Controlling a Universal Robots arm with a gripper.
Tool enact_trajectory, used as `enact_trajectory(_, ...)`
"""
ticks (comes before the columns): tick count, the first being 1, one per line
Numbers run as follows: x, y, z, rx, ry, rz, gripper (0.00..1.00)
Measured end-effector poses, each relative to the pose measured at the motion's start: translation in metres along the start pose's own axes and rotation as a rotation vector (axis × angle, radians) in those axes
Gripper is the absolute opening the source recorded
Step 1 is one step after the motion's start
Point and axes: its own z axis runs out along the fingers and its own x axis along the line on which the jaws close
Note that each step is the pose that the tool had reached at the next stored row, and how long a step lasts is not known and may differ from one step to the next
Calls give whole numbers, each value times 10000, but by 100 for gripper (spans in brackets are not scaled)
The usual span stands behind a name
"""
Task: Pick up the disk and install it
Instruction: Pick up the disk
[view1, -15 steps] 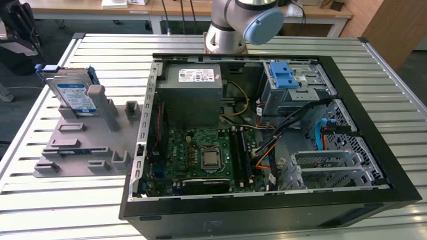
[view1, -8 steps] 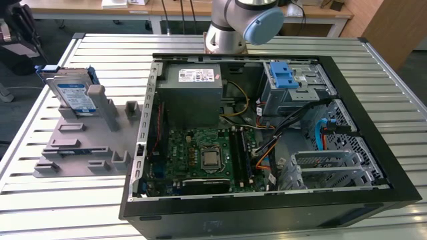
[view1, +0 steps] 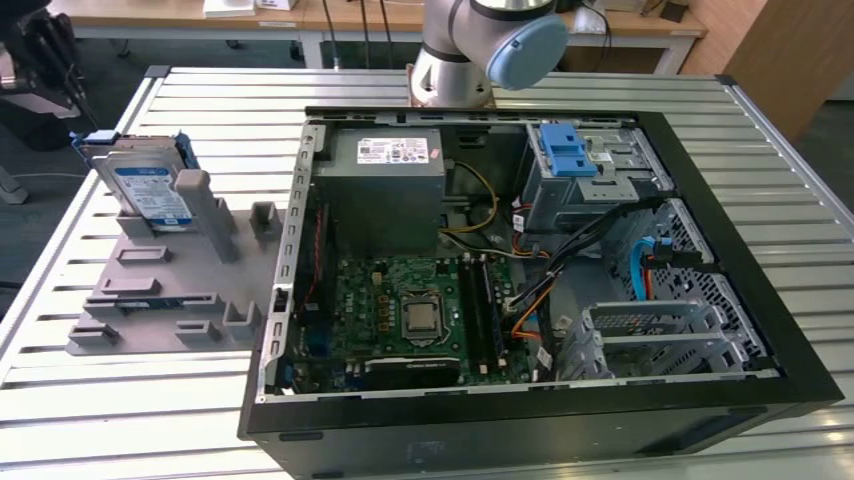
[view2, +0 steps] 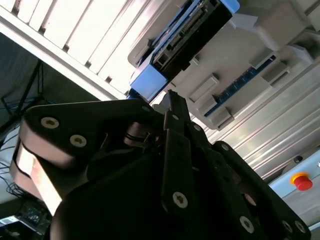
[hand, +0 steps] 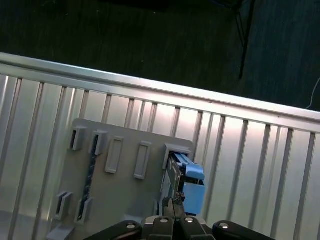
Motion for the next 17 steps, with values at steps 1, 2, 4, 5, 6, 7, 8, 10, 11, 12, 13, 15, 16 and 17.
enact_trajectory(1,0,0,3,1,-3,152,11)
enact_trajectory(2,-1,0,4,2,-5,299,11)
enact_trajectory(4,-2,-1,6,6,-8,450,11)
enact_trajectory(5,-3,-1,6,6,-9,451,11)
enact_trajectory(6,-4,-1,6,6,-9,452,11)
enact_trajectory(7,-4,-1,6,6,-8,453,11)
enact_trajectory(8,-5,-1,6,5,-8,452,17)
enact_trajectory(10,-5,-1,6,6,-8,460,23)
enact_trajectory(11,-8,-2,8,6,-8,496,29)
enact_trajectory(12,-13,-3,11,7,-8,574,35)
enact_trajectory(13,-14,-3,16,9,-10,692,35)
enact_trajectory(15,-16,-3,32,10,-15,954,47)
enact_trajectory(16,-29,-6,43,8,-15,1005,47)
enact_trajectory(17,-50,-9,57,10,-16,1023,47)
